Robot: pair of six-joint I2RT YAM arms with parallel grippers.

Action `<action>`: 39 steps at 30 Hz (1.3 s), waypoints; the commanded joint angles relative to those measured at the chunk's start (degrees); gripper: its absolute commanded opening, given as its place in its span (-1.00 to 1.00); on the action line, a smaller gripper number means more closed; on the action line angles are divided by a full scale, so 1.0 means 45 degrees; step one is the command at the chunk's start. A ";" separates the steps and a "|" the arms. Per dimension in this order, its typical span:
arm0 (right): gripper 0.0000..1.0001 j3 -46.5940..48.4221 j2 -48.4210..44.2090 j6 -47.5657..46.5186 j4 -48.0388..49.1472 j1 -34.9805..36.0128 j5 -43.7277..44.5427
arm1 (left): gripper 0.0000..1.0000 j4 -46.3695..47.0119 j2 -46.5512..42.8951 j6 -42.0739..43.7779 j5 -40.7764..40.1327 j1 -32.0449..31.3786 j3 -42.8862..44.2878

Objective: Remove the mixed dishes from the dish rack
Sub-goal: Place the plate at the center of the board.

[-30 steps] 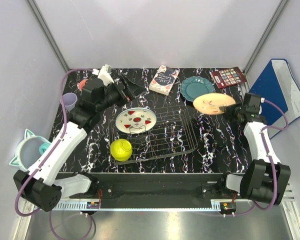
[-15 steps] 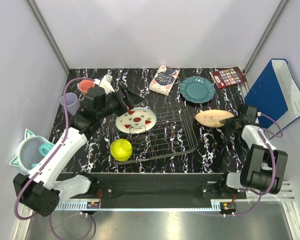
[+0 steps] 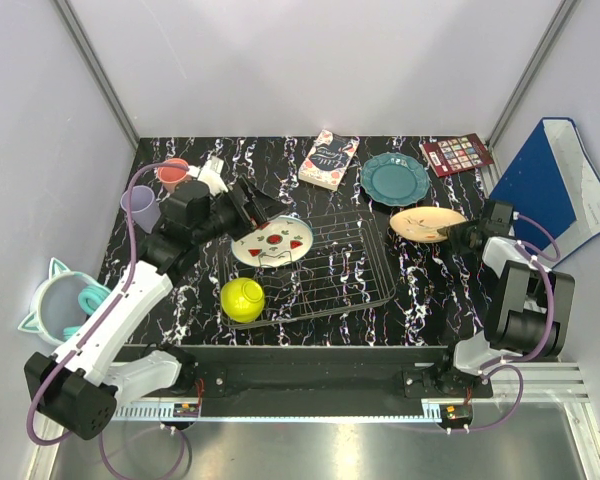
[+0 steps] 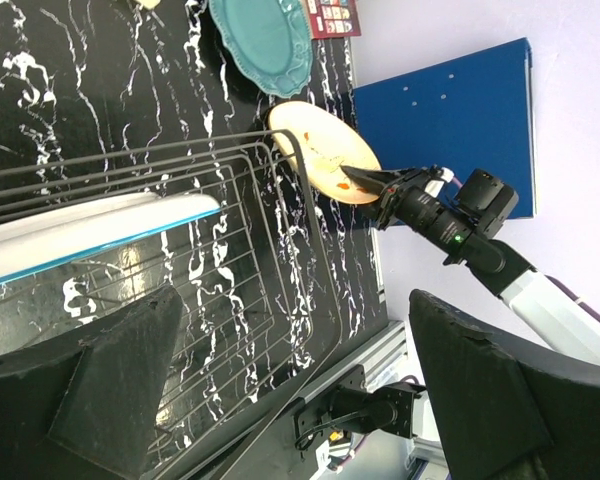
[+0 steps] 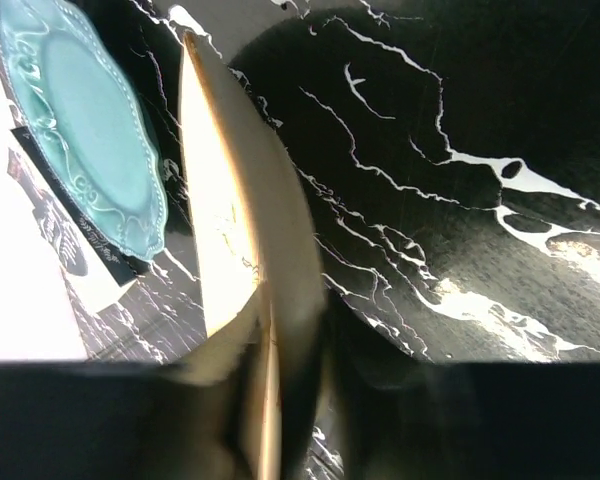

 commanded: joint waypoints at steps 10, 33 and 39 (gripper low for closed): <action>0.40 -0.0526 -0.1886 -0.0649 -0.2528 -0.0037 -0.0489 | 0.98 0.0974 -0.0014 -0.0611 0.0432 -0.0018 -0.0604; 0.39 -0.0396 -0.6419 -0.0532 -0.5108 0.0959 -0.3202 | 0.98 -0.0040 -0.0112 0.1202 -0.0953 0.0002 0.1072; 0.39 0.2323 -0.5775 0.0072 -0.4719 0.1096 -0.3925 | 0.98 -0.1252 0.0298 0.2747 -0.2262 0.0002 0.3144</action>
